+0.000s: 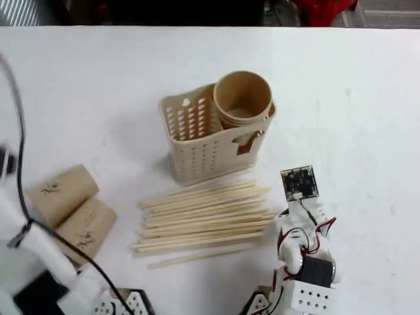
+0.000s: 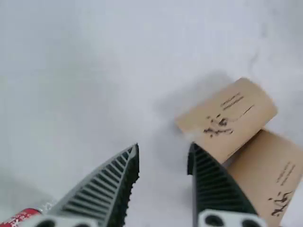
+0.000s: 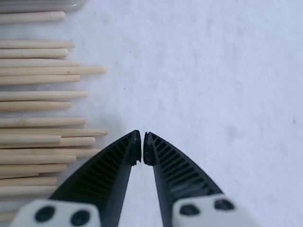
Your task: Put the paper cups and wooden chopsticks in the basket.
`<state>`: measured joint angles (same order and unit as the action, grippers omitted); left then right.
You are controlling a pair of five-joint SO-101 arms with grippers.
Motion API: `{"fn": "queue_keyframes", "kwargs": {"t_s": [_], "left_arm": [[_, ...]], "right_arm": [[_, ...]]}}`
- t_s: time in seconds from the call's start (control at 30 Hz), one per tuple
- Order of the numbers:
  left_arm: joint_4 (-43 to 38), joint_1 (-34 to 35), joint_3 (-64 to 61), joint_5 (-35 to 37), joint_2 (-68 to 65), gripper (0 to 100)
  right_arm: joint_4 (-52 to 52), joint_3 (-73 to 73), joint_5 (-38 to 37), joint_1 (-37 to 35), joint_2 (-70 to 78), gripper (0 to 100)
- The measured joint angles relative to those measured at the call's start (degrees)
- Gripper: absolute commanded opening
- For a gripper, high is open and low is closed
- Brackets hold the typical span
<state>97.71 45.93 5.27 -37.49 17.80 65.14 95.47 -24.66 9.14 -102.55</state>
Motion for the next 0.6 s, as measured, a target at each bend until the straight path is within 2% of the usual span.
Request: {"fn": "queue_keyframes", "kwargs": {"t_s": [0.13,0.27,0.43,0.6], "left_arm": [[-6.68,8.35,-17.49,-7.65,7.91,29],[-14.77,11.34,-33.05,-11.16,11.43,29],[-24.7,11.08,-45.54,-11.43,11.6,29],[-26.81,5.98,-48.97,-6.68,11.6,29]], "right_arm": [[0.0,0.0,0.0,-0.18,0.0,2.5],[0.0,0.0,0.0,-0.18,0.0,2.5],[0.0,0.0,0.0,-0.18,0.0,2.5],[0.0,0.0,0.0,-0.18,0.0,2.5]]}}
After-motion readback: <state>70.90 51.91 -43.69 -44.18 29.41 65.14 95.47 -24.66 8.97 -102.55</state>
